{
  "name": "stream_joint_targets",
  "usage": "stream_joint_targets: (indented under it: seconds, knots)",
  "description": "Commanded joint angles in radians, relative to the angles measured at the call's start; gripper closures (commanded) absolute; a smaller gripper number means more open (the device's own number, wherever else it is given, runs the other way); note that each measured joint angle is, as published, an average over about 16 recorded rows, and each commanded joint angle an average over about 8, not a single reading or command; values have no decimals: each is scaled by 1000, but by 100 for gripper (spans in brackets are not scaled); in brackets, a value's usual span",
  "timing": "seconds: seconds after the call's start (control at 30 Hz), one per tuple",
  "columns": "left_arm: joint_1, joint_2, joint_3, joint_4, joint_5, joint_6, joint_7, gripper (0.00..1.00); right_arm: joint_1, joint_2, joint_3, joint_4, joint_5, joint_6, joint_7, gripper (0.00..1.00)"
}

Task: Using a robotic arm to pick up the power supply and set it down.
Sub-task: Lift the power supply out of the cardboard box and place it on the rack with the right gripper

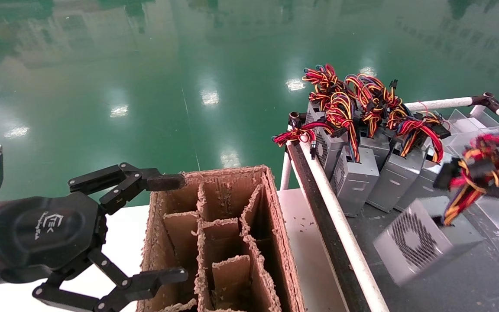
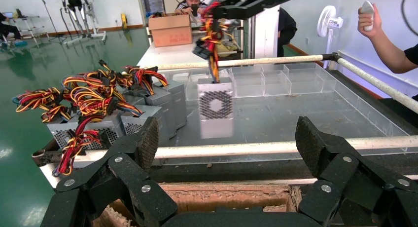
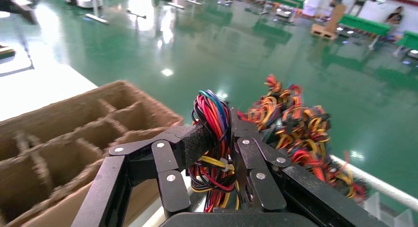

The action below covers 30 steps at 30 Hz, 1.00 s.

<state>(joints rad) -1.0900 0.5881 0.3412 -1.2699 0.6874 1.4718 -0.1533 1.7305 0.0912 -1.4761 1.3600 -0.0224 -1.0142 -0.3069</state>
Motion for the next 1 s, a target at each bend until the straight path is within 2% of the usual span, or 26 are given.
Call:
stream_joint_targets:
  seconds: [0.03, 0.6, 0.87, 0.9, 1.0]
  knots:
    - [0, 0, 0, 0, 0, 0, 0, 0, 0, -18, -7, -1, 15, 33, -19, 100]
    - [0, 0, 0, 0, 0, 0, 0, 0, -15, -103, -27, -6, 44, 262, -61, 100]
    - [0, 0, 0, 0, 0, 0, 0, 0, -23, -140, -35, -3, 42, 393, -63, 99]
    - [0, 0, 0, 0, 0, 0, 0, 0, -24, -145, -36, -2, 42, 409, -63, 93]
    - [0, 0, 1, 0, 0, 0, 0, 0, -27, -160, -38, -1, 45, 449, -65, 55]
